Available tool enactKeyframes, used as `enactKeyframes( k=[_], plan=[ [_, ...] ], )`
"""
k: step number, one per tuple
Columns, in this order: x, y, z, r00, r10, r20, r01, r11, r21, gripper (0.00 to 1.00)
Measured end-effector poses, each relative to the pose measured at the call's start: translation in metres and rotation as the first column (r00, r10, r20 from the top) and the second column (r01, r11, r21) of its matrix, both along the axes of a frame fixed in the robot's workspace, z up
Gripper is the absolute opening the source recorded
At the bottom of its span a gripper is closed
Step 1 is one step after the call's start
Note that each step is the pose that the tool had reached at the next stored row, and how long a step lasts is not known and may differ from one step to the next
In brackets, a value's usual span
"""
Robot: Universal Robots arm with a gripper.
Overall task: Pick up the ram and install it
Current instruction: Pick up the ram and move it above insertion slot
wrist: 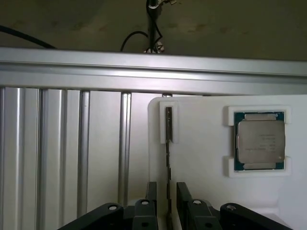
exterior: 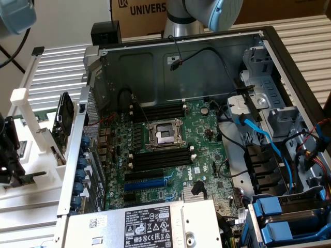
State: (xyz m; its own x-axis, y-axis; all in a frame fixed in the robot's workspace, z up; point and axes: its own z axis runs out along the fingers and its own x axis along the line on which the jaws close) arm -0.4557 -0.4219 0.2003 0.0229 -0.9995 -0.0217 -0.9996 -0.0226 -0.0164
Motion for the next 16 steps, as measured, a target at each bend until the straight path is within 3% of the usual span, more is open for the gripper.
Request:
enactKeyframes(
  k=[5,6,16],
  plan=[
    [0.0000,0.0000,-0.0001,1.0000,0.000,0.0001,0.000,1.0000,0.0000,0.29],
    [0.0000,0.0000,0.0000,1.0000,0.000,0.0000,0.000,1.0000,0.0000,0.13],
    [0.0000,0.0000,0.0006,1.0000,0.000,0.0006,0.000,1.0000,0.0003,0.13]
  ],
)
